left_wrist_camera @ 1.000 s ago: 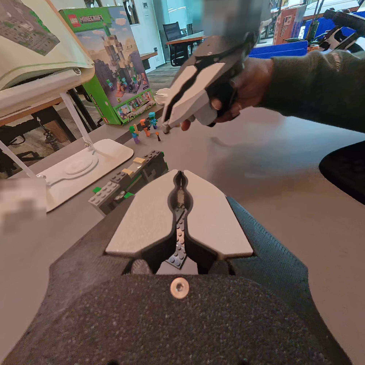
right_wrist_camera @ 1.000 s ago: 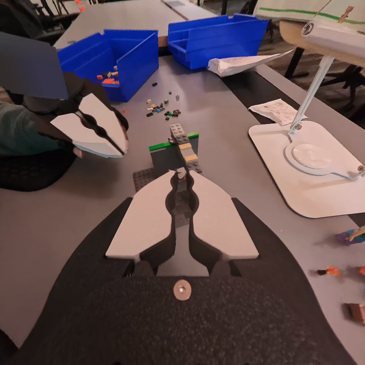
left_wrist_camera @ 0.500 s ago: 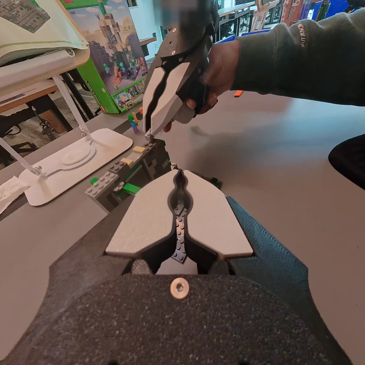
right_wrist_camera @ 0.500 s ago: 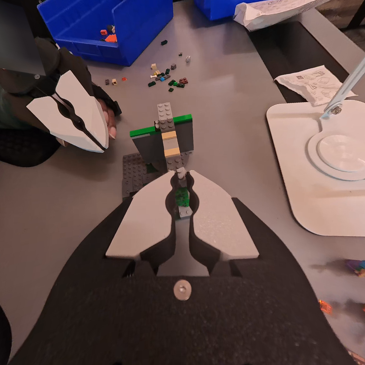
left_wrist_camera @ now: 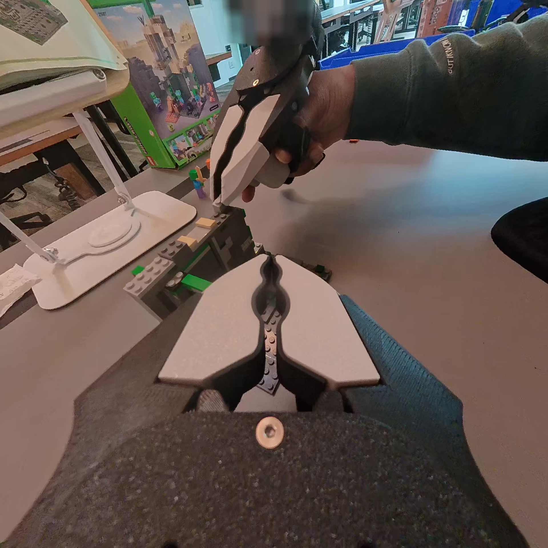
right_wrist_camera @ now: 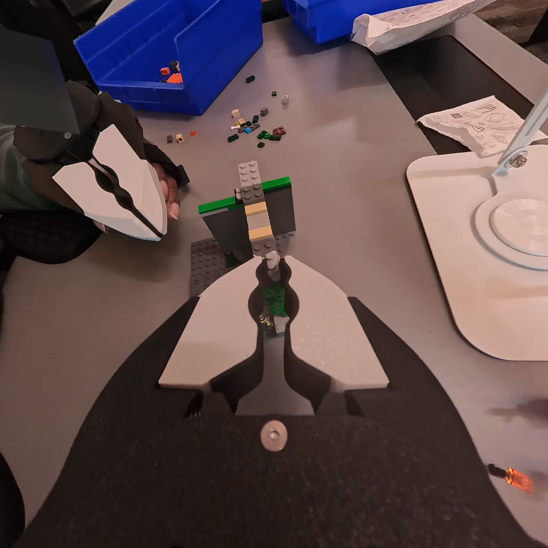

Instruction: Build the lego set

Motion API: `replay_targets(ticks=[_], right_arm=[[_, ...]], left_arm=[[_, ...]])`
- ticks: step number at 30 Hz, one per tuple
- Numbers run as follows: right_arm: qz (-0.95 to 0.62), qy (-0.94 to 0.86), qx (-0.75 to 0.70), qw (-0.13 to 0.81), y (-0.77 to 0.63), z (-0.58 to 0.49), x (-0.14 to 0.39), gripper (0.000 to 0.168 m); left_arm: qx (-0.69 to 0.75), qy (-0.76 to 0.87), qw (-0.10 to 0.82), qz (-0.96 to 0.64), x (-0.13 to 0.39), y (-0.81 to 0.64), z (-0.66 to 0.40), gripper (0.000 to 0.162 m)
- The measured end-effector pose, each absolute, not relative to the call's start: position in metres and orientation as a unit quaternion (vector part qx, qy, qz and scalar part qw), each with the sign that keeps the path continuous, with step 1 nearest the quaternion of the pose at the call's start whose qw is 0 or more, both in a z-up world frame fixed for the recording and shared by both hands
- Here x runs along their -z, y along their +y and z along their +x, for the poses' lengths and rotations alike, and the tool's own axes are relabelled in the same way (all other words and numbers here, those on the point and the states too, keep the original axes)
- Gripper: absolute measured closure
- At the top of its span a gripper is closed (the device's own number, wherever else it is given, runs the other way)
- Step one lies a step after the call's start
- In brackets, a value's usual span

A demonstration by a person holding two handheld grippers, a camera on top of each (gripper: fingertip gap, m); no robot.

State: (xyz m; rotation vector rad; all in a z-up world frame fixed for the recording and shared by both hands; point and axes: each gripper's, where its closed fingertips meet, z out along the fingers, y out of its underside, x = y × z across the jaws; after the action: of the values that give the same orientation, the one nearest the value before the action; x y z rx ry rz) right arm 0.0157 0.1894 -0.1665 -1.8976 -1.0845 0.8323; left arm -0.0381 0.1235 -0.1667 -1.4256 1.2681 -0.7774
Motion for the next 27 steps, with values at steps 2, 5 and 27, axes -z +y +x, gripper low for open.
replay_targets(ticks=[2,5,27], right_arm=[[-0.747,-0.426,-0.328,0.39,0.1893,0.0159,0.1667,0.16],[-0.748,-0.424,-0.33,0.389,0.1889,0.0168,0.1674,0.161],[-0.76,-0.487,-0.277,0.331,0.1884,0.0178,0.1696,0.161]], left_arm=[[0.324,0.528,0.514,-0.593,0.1671,0.1233,-0.0378,0.162],[0.324,0.529,0.513,-0.593,0.1676,0.1231,-0.0377,0.162],[0.323,0.537,0.507,-0.592,0.1706,0.1207,-0.0363,0.162]])
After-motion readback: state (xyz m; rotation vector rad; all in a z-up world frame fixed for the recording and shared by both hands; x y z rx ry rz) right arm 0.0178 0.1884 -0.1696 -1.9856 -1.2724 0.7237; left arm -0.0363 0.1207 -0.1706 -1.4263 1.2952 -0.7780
